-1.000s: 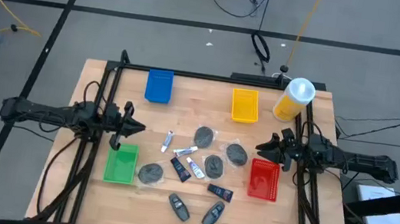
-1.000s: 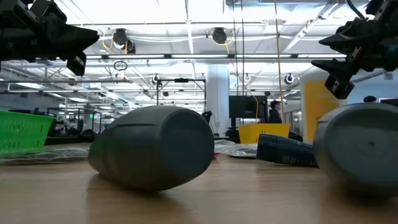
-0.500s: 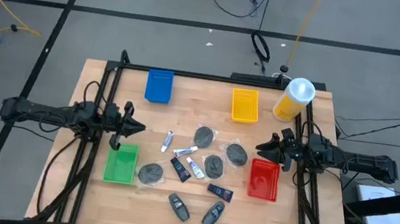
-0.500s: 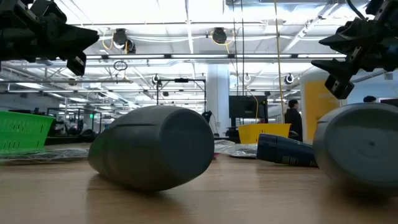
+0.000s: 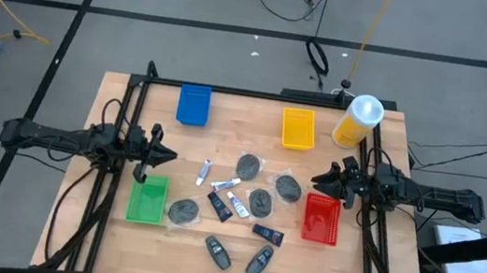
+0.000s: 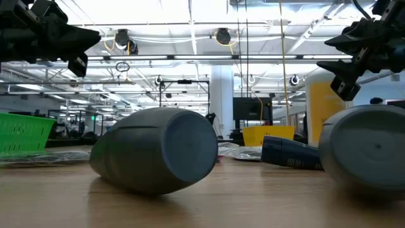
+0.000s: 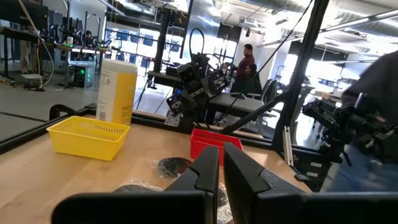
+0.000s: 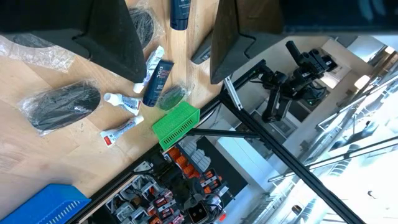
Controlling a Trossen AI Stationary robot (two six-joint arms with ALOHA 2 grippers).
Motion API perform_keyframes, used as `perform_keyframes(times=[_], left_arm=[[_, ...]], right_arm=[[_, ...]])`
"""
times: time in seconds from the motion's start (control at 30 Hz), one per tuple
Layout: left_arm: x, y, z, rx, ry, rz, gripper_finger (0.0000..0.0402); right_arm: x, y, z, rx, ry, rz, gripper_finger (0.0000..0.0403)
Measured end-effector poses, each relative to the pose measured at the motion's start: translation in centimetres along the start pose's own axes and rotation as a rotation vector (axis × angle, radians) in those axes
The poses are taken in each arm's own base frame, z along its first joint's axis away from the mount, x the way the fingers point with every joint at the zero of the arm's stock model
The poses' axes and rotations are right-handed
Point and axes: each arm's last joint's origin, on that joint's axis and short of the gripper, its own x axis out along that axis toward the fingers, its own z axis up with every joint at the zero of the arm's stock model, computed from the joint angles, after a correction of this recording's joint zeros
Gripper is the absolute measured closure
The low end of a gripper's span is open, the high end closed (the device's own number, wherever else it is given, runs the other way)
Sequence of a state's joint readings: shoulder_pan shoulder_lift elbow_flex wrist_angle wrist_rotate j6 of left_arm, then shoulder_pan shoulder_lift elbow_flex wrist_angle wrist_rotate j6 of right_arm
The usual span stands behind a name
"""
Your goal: Pick & Place Travel size toiletries
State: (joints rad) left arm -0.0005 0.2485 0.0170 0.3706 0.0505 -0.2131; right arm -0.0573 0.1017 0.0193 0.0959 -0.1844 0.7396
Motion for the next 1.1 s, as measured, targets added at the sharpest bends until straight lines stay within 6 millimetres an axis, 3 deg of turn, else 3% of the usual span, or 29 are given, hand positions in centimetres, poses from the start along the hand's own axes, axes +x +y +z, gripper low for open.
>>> perform_keyframes(times=[0.93, 1.1], left_arm=[[0.0, 0.0, 0.01, 0.0, -0.001, 0.0, 0.038], [0.0, 0.04, 0.01, 0.01, -0.003, 0.012, 0.038]], right_arm=[[0.0, 0.03, 0.03, 0.0, -0.003, 0.003, 0.0232], [-0.01, 0.04, 0.04, 0.068, -0.004, 0.004, 0.0232]])
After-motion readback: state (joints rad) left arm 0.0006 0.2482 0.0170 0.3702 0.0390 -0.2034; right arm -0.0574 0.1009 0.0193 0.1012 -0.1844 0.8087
